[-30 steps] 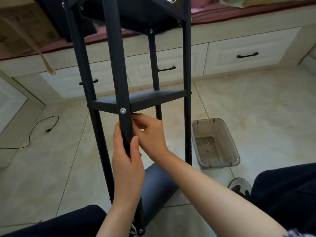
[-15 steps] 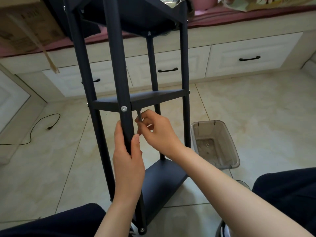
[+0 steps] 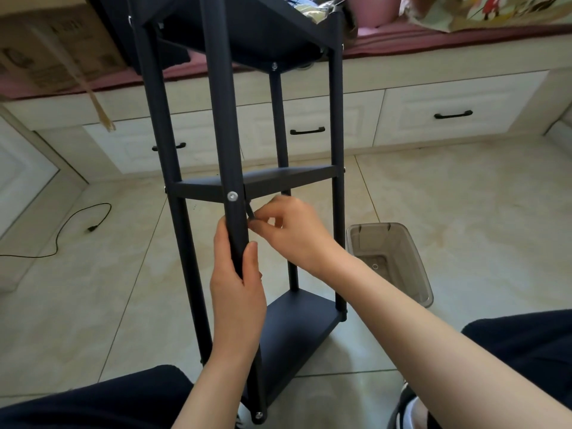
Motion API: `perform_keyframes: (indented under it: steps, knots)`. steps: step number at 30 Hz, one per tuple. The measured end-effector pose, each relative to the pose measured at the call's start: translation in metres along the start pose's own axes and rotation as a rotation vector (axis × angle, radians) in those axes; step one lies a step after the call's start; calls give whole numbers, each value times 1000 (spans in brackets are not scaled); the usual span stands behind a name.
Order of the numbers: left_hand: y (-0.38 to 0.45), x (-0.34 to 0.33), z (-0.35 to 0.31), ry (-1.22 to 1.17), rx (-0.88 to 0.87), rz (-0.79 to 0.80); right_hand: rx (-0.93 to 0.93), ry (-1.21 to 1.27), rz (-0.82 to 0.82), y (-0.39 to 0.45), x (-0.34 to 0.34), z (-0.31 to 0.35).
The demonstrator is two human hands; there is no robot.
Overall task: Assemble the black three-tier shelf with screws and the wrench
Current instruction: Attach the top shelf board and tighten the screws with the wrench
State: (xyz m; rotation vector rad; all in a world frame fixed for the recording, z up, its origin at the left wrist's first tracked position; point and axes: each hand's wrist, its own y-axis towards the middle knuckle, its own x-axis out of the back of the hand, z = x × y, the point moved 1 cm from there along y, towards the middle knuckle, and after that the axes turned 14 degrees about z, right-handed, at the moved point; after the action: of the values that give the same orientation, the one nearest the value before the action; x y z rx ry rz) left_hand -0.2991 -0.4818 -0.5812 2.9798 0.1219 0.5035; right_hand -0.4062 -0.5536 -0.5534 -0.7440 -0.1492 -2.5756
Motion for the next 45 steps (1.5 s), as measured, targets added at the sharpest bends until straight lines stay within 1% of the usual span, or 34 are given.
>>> perform_keyframes:
  steps: [2, 6, 13, 16, 19, 23, 27, 30, 36, 38, 42, 45]
  knots:
    - [0, 0, 0, -3, -4, 0, -1, -3, -32, 0, 0, 2]
    - [0, -1, 0, 5, -15, 0, 18, 71, -122, -1, 2, 4]
    - [0, 0, 1, 9, -19, -3, 41, 67, -118, 5, -1, 0]
    - [-1, 0, 1, 23, -17, -1, 73, 80, -148, 10, -7, -5]
    - [0, 0, 0, 35, -10, 5, 142, 121, -232, 14, -16, -10]
    - [-1, -1, 0, 42, -9, 5, 275, 101, -376, 18, -27, -14]
    - [-1, -1, 4, 34, -25, 21, 329, 91, -535, 27, -38, -17]
    - [0, 0, 5, 34, -35, 33, 347, 109, -580, 32, -42, -20]
    - [1, 2, 6, 31, -54, 50, 356, 126, -608, 39, -44, -25]
    - [2, 4, 6, 19, -43, 61, 359, 137, -593, 39, -43, -26]
    - [9, 15, 7, 35, -15, 73, 342, 95, -502, 29, -35, -29]
    - [14, 22, 8, 53, 0, 62, 236, 61, -337, 20, -28, -30]
